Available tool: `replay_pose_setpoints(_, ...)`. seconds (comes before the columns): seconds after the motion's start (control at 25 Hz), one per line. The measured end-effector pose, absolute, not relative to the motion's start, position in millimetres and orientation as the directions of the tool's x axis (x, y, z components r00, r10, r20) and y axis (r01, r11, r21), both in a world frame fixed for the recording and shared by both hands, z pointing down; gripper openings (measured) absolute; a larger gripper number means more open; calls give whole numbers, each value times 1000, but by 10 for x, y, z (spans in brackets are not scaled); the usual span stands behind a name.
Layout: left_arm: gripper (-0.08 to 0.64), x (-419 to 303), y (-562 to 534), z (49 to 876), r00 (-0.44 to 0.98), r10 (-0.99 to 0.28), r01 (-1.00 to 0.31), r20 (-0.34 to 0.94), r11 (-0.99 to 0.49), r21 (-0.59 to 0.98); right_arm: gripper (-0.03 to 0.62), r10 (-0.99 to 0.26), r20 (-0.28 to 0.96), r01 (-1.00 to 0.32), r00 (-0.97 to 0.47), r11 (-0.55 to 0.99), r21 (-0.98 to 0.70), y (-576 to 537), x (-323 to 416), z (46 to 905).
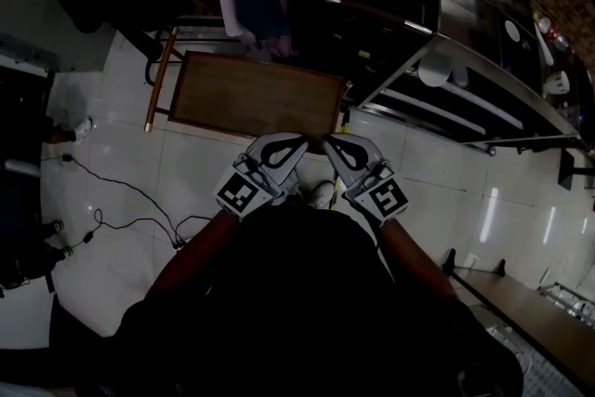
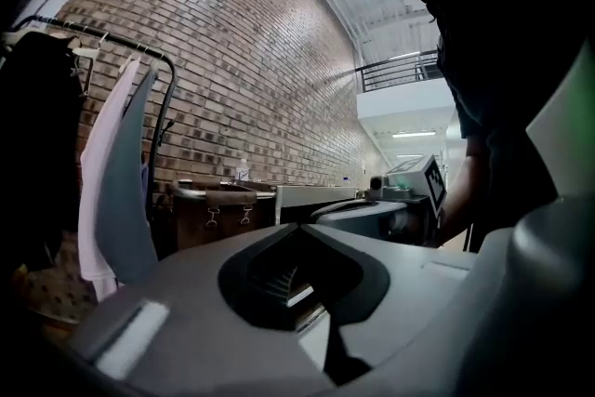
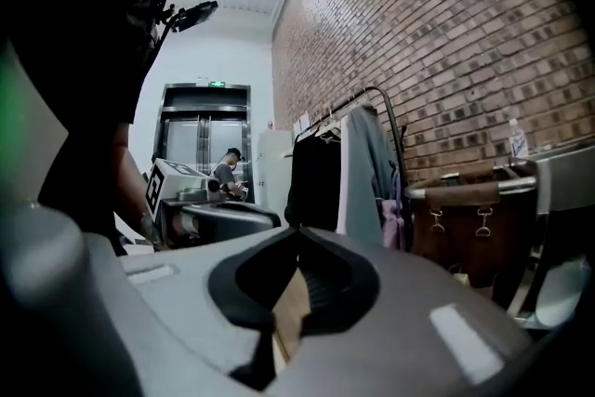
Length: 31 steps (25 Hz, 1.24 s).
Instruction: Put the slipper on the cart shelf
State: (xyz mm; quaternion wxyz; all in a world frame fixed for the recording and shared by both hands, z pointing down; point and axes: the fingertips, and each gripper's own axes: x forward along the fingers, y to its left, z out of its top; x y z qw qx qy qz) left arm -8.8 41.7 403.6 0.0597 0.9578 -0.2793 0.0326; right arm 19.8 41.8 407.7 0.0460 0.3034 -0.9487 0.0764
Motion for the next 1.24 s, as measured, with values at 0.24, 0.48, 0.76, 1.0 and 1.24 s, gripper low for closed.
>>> replay_pose_setpoints(0.24,5,-163,514,3957,846,-523,-531,103,-844,79,2,-576,110,-586,-810,804,-103,470,160,3953)
replay_pose_setpoints(0.48,5,-187,525,3944,876,-475,-481,85,-873,83,2,-618,110,-627,-779,773,-94,481,90,3916)
replay_pose_setpoints(0.76,5,-244,547,3894,896,-441,-444,59,-890,99,2,-625,126,-636,-770,766,-86,541,-34,3874)
replay_pose_setpoints(1.0,5,-262,610,3922,908,-414,-419,65,-899,131,2,-632,139,-646,-762,757,-101,647,-104,3910)
replay_pose_setpoints(1.24,5,-309,641,3922,916,-396,-401,66,-900,169,2,-627,144,-642,-766,759,-111,691,-182,3899)
